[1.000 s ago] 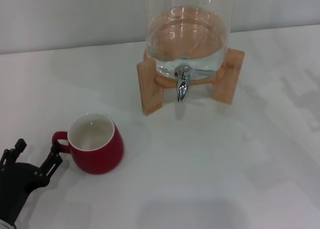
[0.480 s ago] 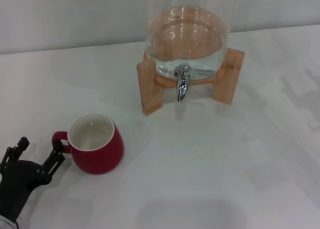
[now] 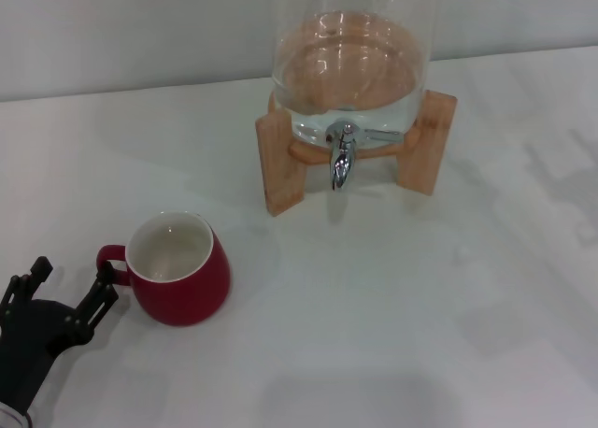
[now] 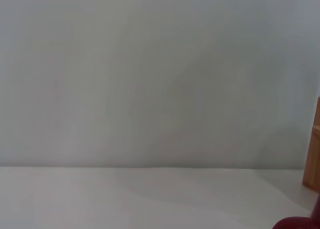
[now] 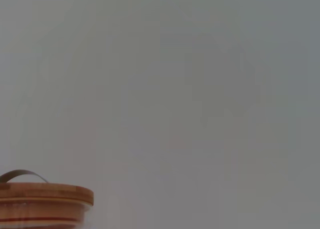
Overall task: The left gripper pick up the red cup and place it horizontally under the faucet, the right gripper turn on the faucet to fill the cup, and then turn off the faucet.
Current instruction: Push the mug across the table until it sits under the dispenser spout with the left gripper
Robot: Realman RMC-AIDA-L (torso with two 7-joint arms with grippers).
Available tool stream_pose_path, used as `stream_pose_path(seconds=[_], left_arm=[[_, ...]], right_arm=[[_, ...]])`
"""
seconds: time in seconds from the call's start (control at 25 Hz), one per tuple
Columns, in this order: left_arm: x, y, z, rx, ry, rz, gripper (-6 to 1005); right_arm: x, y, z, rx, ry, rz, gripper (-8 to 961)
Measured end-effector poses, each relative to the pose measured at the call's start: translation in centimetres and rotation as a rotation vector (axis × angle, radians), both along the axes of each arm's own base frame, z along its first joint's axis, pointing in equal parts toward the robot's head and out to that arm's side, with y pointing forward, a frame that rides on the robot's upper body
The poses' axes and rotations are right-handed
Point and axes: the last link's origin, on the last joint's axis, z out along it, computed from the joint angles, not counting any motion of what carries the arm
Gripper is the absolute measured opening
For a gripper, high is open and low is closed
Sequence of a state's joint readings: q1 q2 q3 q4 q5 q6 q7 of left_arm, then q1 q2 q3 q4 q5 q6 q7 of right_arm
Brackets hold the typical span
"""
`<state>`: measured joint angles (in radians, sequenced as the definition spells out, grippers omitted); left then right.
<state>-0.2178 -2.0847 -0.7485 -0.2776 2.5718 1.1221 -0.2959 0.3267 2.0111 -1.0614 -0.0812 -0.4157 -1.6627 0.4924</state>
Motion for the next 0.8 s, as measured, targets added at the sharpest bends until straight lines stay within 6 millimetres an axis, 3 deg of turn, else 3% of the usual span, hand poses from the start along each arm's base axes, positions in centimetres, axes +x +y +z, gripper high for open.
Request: stream_pose_path(seconds=[0.8], left_arm=[[0.21, 0.75, 0.19, -0.004, 0.006, -0.015, 860]], right_arm=[[-0.12, 0.12, 0.02, 0.001, 0.0, 0.005, 769]])
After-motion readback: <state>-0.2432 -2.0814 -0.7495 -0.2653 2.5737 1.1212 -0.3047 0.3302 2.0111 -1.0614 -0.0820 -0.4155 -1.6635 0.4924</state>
